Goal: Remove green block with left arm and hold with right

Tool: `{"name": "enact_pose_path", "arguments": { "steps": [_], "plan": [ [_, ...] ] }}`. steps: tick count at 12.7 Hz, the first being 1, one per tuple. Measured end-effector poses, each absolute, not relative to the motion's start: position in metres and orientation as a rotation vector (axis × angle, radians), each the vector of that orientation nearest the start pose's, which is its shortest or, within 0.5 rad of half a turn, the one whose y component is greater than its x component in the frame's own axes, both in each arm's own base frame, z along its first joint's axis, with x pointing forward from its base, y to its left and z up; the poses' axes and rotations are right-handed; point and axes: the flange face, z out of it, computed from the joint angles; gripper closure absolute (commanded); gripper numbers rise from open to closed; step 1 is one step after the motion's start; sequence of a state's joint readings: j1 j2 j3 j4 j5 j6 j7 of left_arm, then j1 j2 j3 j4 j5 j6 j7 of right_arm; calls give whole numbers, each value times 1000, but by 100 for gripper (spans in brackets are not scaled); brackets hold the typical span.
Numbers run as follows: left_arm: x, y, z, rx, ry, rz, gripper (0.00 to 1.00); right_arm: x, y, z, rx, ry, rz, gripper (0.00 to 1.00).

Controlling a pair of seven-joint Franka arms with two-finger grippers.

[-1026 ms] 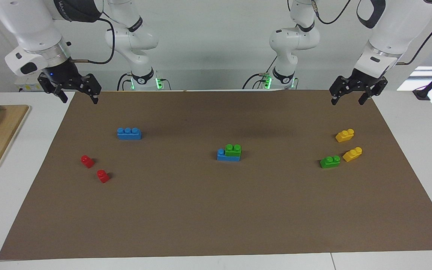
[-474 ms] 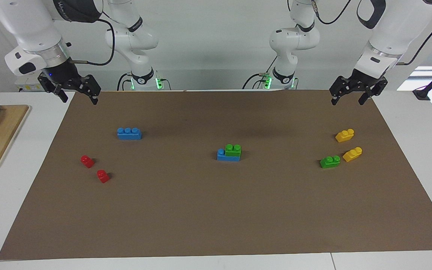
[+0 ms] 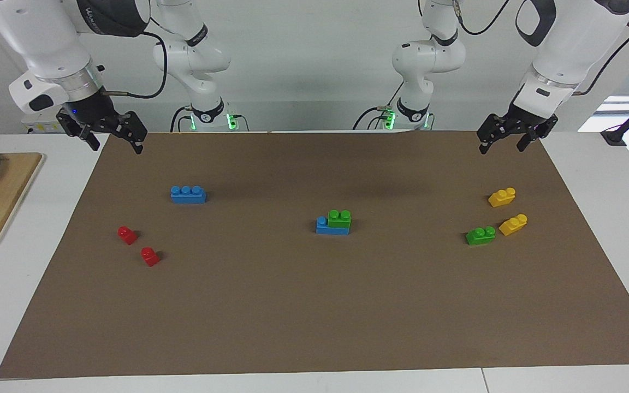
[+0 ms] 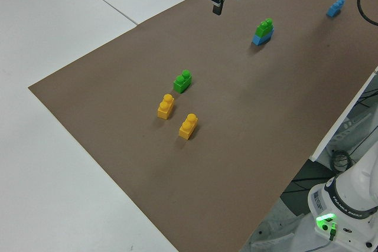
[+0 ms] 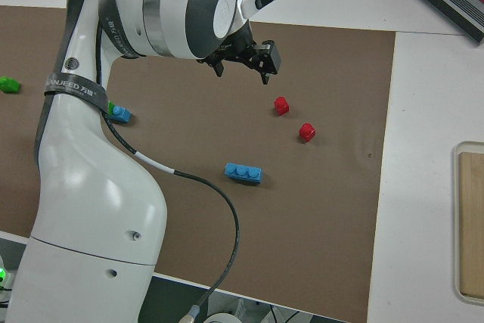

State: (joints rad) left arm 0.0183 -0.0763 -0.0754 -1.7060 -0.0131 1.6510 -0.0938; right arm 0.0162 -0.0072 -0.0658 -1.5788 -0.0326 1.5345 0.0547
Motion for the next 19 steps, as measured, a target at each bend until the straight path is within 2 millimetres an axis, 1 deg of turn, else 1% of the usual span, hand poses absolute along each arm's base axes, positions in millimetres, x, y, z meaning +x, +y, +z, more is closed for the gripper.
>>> {"name": "enact_pose_path", "arguments": {
  "steps": [2, 3, 4, 6, 7, 9, 10, 11, 12, 13, 15, 17, 18, 19],
  "plan": [
    [536, -39, 608, -3148, -154, -40, 0, 547, -31, 622, -3166, 216, 58, 0],
    [535, -45, 607, -3145, -207, -37, 0, 546, -30, 622, -3160, 287, 58, 0],
    [535, -52, 606, -3141, -272, -35, 0, 546, -28, 621, -3141, 412, 59, 0],
    [534, -59, 604, -3136, -388, -31, 0, 542, -22, 614, -3034, 796, 77, 1],
    [534, -61, 604, -3141, -450, -27, 0, 539, -18, 609, -2936, 1016, 102, 1],
    [534, -65, 605, -3138, -593, -31, 0, 537, -7, 604, -2684, 1422, 171, 1],
    [534, -69, 605, -3133, -660, -25, 0, 536, 4, 601, -2591, 1562, 200, 1],
    [534, -72, 605, -3128, -756, -13, 0, 536, 18, 597, -2525, 1657, 232, 1],
    [533, -76, 606, -3121, -892, 9, 0, 536, 31, 588, -2449, 1729, 273, 1],
    [533, -79, 607, -3113, -998, 29, 0, 539, 40, 576, -2363, 1781, 311, 1],
    [533, -80, 607, -3096, -1092, 48, 0, 543, 47, 545, -2244, 1848, 405, 1],
    [533, -82, 606, -3068, -1169, 57, 0, 550, 59, 518, -2160, 1852, 538, 1],
    [532, -86, 607, -3043, -1232, 63, 0, 555, 66, 505, -2126, 1861, 587, 1],
    [531, -95, 607, -3021, -1285, 67, 0, 560, 78, 495, -2091, 1878, 614, 1]
  ]
}}
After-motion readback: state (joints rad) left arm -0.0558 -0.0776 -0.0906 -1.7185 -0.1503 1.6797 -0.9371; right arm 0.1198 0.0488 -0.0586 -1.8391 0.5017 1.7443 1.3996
